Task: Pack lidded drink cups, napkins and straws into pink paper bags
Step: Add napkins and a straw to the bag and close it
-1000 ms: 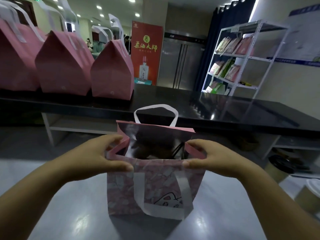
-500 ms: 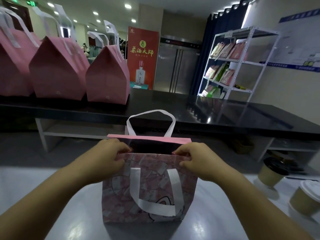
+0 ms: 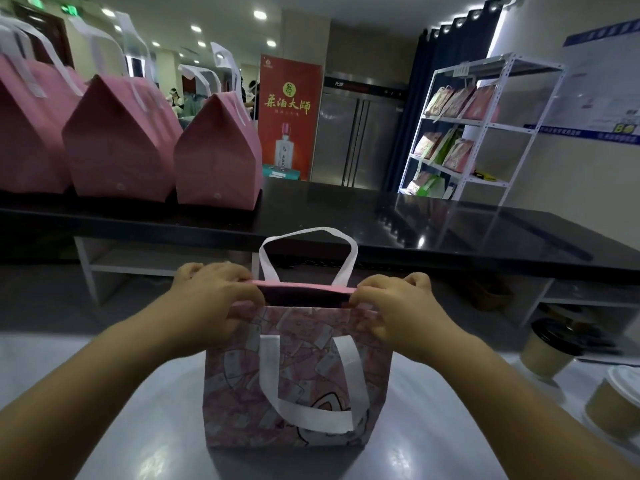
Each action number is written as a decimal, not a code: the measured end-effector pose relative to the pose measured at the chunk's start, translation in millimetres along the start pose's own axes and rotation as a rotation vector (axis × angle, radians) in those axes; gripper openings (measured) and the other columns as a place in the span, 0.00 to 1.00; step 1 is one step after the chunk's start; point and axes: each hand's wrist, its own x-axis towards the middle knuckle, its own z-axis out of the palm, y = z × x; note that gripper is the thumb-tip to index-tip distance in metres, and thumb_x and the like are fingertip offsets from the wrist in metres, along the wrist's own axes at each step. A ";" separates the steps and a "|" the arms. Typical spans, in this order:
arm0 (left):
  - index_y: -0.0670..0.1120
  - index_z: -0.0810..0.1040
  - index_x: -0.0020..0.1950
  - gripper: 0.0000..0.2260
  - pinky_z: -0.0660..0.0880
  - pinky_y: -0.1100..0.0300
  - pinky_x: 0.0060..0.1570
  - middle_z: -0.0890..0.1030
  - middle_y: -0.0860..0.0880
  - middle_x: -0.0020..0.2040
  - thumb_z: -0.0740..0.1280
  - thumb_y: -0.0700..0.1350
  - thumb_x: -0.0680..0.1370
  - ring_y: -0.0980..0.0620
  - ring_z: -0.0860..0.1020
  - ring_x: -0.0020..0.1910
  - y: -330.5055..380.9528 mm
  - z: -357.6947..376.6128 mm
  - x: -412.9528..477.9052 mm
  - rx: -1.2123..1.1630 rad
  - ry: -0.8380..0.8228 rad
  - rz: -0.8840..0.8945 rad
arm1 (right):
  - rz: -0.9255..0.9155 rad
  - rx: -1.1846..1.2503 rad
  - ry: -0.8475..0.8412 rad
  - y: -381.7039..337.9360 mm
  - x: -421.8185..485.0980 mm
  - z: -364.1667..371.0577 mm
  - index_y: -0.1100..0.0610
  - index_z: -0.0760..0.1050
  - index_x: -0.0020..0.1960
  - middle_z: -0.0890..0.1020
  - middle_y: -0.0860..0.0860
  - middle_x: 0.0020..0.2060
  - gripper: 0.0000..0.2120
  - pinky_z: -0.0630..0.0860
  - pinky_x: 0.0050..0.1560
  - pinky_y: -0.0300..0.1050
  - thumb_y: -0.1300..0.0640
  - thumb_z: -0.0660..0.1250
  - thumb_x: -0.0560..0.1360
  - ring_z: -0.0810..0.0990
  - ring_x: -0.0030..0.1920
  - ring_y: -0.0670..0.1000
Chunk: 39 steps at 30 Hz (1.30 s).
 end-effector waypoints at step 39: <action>0.48 0.79 0.50 0.09 0.74 0.55 0.41 0.78 0.50 0.45 0.69 0.50 0.73 0.50 0.73 0.42 13.7 37.2 14.3 -0.159 0.321 0.254 | -0.100 0.082 0.168 -36.6 28.6 35.6 0.54 0.74 0.51 0.77 0.48 0.47 0.12 0.69 0.47 0.48 0.46 0.66 0.75 0.72 0.48 0.51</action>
